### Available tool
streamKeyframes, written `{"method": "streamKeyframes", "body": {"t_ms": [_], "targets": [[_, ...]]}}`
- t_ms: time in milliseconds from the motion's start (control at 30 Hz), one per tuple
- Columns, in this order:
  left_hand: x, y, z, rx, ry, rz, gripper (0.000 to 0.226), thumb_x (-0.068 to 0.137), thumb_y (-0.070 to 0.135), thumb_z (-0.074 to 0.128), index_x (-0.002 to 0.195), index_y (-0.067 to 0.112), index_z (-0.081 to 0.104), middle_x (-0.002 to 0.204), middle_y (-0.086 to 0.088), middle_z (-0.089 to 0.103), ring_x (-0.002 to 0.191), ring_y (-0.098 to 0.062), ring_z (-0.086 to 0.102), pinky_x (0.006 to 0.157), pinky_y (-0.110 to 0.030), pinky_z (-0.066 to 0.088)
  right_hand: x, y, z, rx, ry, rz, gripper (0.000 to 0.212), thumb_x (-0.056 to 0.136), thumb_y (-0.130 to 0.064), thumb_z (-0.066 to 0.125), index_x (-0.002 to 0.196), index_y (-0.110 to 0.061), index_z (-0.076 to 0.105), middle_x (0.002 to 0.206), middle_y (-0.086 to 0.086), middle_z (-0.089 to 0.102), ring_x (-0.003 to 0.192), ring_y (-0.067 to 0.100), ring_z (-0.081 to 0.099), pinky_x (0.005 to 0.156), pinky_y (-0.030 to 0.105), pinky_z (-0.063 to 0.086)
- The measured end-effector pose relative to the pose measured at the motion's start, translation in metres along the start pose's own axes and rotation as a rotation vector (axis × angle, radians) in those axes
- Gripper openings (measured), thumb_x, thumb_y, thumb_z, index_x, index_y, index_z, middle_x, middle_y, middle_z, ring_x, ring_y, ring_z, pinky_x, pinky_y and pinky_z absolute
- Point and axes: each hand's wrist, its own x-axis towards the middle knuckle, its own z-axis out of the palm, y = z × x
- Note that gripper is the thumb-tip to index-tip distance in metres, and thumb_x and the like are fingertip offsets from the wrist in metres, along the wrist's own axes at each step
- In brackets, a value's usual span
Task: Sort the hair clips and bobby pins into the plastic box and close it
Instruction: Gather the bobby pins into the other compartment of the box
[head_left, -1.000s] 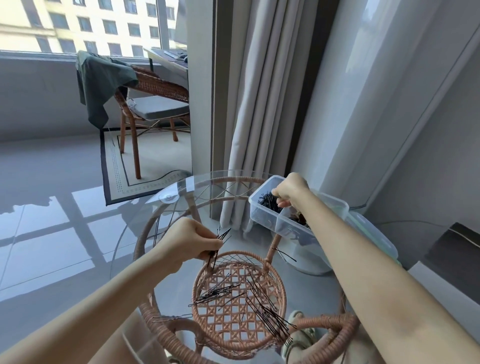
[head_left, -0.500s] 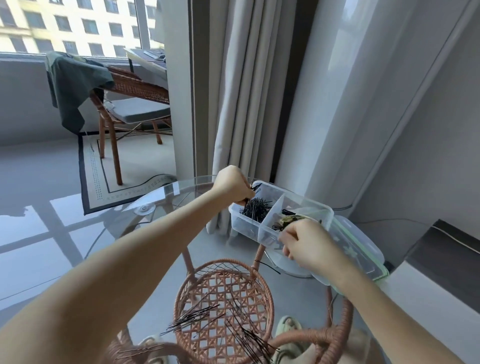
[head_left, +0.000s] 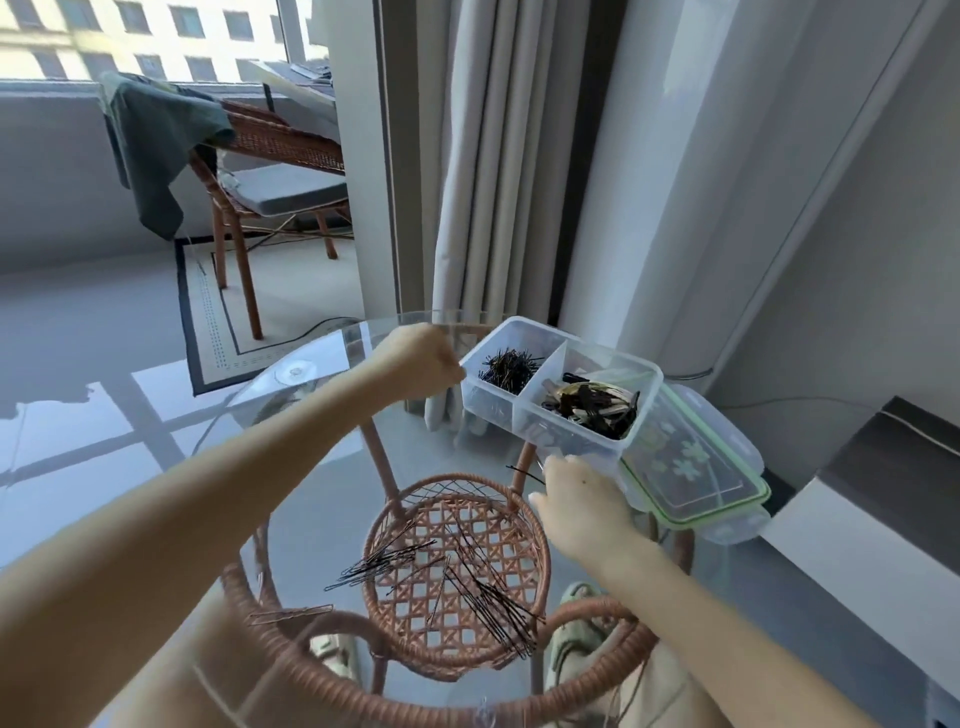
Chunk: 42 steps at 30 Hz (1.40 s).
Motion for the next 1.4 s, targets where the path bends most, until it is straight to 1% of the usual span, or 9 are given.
{"method": "streamKeyframes", "body": {"t_ms": [233,533,600,700,800,900,1000,1167,1400], "targets": [[-0.112,-0.064,0.019,0.259,-0.195,-0.082,0.026,0.087,0.043,0.05,0.091,0.019,0.06,0.082,0.007,0.053,0.074,-0.011,0.051,0.065,-0.021,0.042,0.007,-0.007,0.01,-0.012,0.103,0.026,0.016,0.094,-0.018,0.047,0.102,-0.006,0.054,0.11,0.014,0.061,0.097,0.032,0.06,0.066,0.03,0.035],[-0.157,-0.031,0.052,0.135,-0.274,-0.022,0.022,0.092,0.011,0.041,0.102,0.013,0.06,0.104,-0.002,0.065,0.09,-0.016,0.059,0.081,-0.027,0.052,-0.046,-0.033,0.018,0.04,-0.046,-0.048,0.014,0.086,-0.013,0.043,0.079,-0.01,0.055,0.096,0.009,0.065,0.089,0.028,0.059,0.068,0.033,0.042],[-0.155,-0.022,0.056,0.097,-0.271,-0.002,0.025,0.092,0.007,0.039,0.102,0.009,0.061,0.103,-0.004,0.065,0.088,-0.018,0.06,0.08,-0.029,0.053,-0.057,-0.041,0.018,0.072,-0.033,-0.082,0.021,0.09,-0.018,0.041,0.086,-0.009,0.06,0.096,0.008,0.066,0.091,0.027,0.06,0.075,0.035,0.046],[-0.159,-0.027,0.043,0.031,-0.214,0.025,0.021,0.092,0.014,0.045,0.106,0.016,0.061,0.094,0.007,0.056,0.076,-0.006,0.054,0.068,-0.014,0.048,-0.07,-0.037,0.008,0.141,-0.008,-0.083,0.029,0.094,-0.032,0.041,0.092,-0.012,0.061,0.097,0.005,0.064,0.089,0.023,0.06,0.075,0.034,0.045],[-0.172,-0.058,0.025,0.123,-0.264,0.071,0.024,0.081,0.039,0.06,0.103,0.03,0.058,0.09,0.017,0.049,0.075,0.003,0.049,0.058,-0.008,0.038,-0.085,-0.02,-0.003,0.157,-0.084,-0.028,0.042,0.081,-0.059,0.053,0.093,-0.018,0.056,0.095,-0.003,0.057,0.088,0.017,0.057,0.072,0.032,0.043],[-0.186,-0.081,0.017,0.21,-0.352,0.026,0.036,0.069,0.046,0.069,0.1,0.033,0.055,0.091,0.017,0.047,0.08,-0.002,0.049,0.064,-0.014,0.041,-0.095,-0.019,0.001,0.041,-0.171,-0.024,0.066,0.066,-0.07,0.061,0.105,-0.019,0.051,0.107,-0.002,0.052,0.101,0.018,0.052,0.08,0.031,0.041],[-0.188,-0.087,0.016,0.177,-0.345,0.077,0.021,0.072,0.031,0.07,0.091,0.029,0.06,0.087,0.014,0.052,0.078,-0.003,0.051,0.064,-0.013,0.041,-0.096,-0.036,0.015,0.022,-0.071,-0.058,0.058,0.075,-0.058,0.062,0.113,-0.016,0.05,0.115,0.001,0.055,0.107,0.02,0.053,0.087,0.029,0.042],[-0.178,-0.084,0.022,0.085,-0.365,0.195,0.004,0.077,0.019,0.068,0.08,0.021,0.069,0.087,0.012,0.057,0.075,-0.002,0.056,0.07,-0.011,0.045,-0.082,-0.047,0.025,0.071,0.031,-0.057,0.019,0.092,-0.028,0.053,0.1,-0.01,0.056,0.106,0.007,0.063,0.097,0.024,0.059,0.079,0.029,0.044],[-0.141,-0.05,0.05,-0.118,-0.284,0.359,0.008,0.074,0.017,0.073,0.078,0.015,0.067,0.091,0.005,0.059,0.08,-0.009,0.061,0.077,-0.02,0.053,-0.062,-0.055,0.015,0.226,-0.064,-0.04,0.022,0.088,-0.026,0.061,0.087,-0.005,0.066,0.09,0.009,0.069,0.084,0.025,0.064,0.078,0.034,0.051]]}}
